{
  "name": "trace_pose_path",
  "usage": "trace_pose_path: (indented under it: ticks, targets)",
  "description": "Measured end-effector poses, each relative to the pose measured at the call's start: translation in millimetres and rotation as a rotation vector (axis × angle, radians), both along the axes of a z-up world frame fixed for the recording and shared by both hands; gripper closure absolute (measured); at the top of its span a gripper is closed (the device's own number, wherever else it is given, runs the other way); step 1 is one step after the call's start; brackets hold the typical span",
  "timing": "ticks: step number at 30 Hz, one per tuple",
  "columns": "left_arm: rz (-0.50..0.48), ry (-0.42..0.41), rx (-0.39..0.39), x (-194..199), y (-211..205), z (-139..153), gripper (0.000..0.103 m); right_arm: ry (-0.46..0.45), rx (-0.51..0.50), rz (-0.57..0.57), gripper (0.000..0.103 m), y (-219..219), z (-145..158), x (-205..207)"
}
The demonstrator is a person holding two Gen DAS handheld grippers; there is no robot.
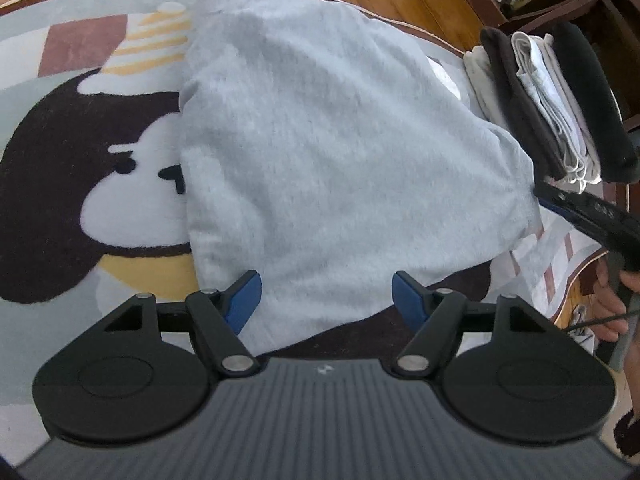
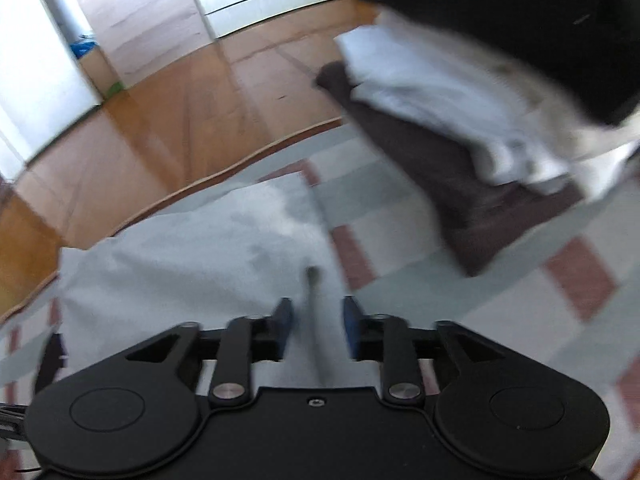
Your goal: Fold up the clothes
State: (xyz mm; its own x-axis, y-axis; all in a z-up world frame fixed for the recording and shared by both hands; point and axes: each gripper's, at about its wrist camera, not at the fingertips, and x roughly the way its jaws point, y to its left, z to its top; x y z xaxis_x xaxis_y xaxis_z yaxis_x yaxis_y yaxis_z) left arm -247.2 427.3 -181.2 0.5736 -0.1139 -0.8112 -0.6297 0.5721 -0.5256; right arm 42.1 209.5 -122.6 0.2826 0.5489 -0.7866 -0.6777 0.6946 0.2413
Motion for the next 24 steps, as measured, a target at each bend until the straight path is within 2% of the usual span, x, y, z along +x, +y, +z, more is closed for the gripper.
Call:
trace_pose_path:
  ticks: [2,4,7,9,10,12,15,17,20,24]
  targets:
    - [0.005,-0.006,0.001,0.8,4.2,-0.6,0.031,0.001,0.009,-0.020,0.064,-12.1,6.8,-3.7]
    - [0.003,-0.030,0.006,1.0,5.9,2.0,0.031,0.056,0.046,-0.029,0.051,-23.4,5.1,-7.3]
    - [-0.018,-0.075,0.018,4.2,4.8,7.0,0.031,0.128,0.101,-0.002,0.041,-29.1,-8.3,-18.7]
    - [-0.045,-0.030,0.050,11.6,2.1,7.3,0.031,0.107,0.065,0.041,0.041,-18.8,-22.3,-24.9]
    - [-0.054,0.007,0.072,15.9,0.4,6.5,0.032,0.094,0.046,0.064,0.046,-13.2,-29.0,-27.3]
    - [-0.066,0.049,0.105,20.4,-3.6,4.3,0.031,0.028,0.006,0.124,0.084,-5.5,-29.3,-31.9]
    - [-0.051,0.022,0.084,12.9,-5.5,0.7,0.030,-0.086,-0.058,0.210,0.086,0.2,-21.9,-41.8]
    - [-0.050,0.007,0.073,8.7,-5.3,-0.8,0.030,-0.107,-0.119,0.219,0.086,0.8,-27.6,-44.1]
    - [-0.045,0.006,0.057,9.5,-1.6,-1.5,0.030,-0.121,-0.153,0.205,0.086,3.1,-38.3,-47.4]
    - [-0.031,0.004,0.047,11.5,-0.3,-2.3,0.029,-0.166,-0.198,0.218,0.084,6.8,-36.6,-52.9]
